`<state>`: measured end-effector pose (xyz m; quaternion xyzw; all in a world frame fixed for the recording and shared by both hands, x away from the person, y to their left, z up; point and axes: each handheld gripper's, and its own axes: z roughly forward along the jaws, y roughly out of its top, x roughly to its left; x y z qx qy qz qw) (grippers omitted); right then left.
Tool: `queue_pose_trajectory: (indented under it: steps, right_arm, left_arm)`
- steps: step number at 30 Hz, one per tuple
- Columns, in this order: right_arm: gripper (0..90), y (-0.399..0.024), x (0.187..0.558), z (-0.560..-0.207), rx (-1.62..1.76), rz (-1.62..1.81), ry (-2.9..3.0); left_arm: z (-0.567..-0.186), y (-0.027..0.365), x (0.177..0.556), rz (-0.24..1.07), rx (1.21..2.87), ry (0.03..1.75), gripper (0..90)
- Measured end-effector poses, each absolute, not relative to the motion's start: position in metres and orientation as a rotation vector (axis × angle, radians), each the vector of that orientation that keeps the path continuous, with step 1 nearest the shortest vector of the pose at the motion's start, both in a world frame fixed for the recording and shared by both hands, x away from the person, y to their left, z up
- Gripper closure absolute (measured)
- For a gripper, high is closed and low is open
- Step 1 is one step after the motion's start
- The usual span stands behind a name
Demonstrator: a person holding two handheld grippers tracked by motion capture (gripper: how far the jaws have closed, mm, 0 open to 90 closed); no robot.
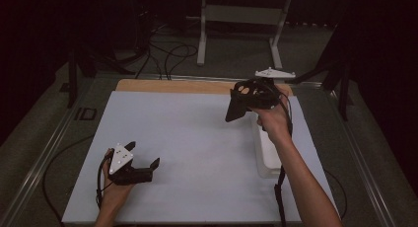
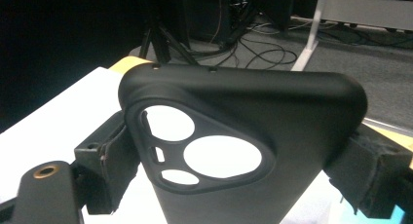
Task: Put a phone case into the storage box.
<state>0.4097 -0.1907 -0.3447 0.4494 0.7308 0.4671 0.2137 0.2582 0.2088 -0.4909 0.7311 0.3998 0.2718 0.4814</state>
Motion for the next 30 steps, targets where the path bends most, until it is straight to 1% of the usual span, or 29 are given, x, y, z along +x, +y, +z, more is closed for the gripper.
queue_pose_trajectory:
  steps: [30]
  right_arm:
    - [14.0,-0.217,0.425,-0.343,1.346,1.281,1.923]
  left_arm:
    - [-0.490,0.209,0.258,0.660,1.779,0.973,0.4]
